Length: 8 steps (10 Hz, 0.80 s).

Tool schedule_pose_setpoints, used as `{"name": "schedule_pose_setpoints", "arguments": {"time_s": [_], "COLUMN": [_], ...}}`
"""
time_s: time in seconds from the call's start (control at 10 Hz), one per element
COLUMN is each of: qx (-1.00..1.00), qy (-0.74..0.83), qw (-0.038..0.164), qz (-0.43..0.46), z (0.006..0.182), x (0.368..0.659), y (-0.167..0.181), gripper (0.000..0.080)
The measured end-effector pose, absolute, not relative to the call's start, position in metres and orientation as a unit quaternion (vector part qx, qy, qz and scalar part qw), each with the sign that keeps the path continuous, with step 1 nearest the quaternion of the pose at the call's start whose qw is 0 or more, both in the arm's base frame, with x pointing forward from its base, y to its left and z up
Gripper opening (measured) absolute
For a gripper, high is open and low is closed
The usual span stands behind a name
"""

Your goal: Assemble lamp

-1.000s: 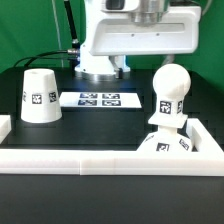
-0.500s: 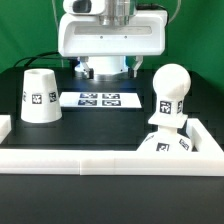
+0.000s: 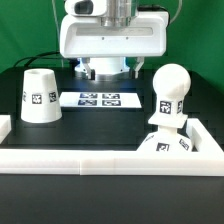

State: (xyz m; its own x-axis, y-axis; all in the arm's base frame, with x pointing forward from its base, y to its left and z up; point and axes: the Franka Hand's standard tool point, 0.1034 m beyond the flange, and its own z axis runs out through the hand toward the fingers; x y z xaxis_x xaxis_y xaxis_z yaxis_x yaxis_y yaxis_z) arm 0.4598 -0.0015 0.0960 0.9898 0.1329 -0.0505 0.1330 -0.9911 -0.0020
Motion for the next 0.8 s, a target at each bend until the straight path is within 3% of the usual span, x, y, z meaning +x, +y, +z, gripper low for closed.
{"name": "schedule_pose_setpoints", "arguments": {"time_s": [0.3,0.8], "qx": [0.998,0.997], "qy": [0.057,0.069], "qw": [-0.003,-0.006], "qz": [-0.035,-0.027], "z": [0.103,0.115], "x": [0.419,0.405], "y": [-0.026,-0.072], "gripper": [0.0699,0.0699]}}
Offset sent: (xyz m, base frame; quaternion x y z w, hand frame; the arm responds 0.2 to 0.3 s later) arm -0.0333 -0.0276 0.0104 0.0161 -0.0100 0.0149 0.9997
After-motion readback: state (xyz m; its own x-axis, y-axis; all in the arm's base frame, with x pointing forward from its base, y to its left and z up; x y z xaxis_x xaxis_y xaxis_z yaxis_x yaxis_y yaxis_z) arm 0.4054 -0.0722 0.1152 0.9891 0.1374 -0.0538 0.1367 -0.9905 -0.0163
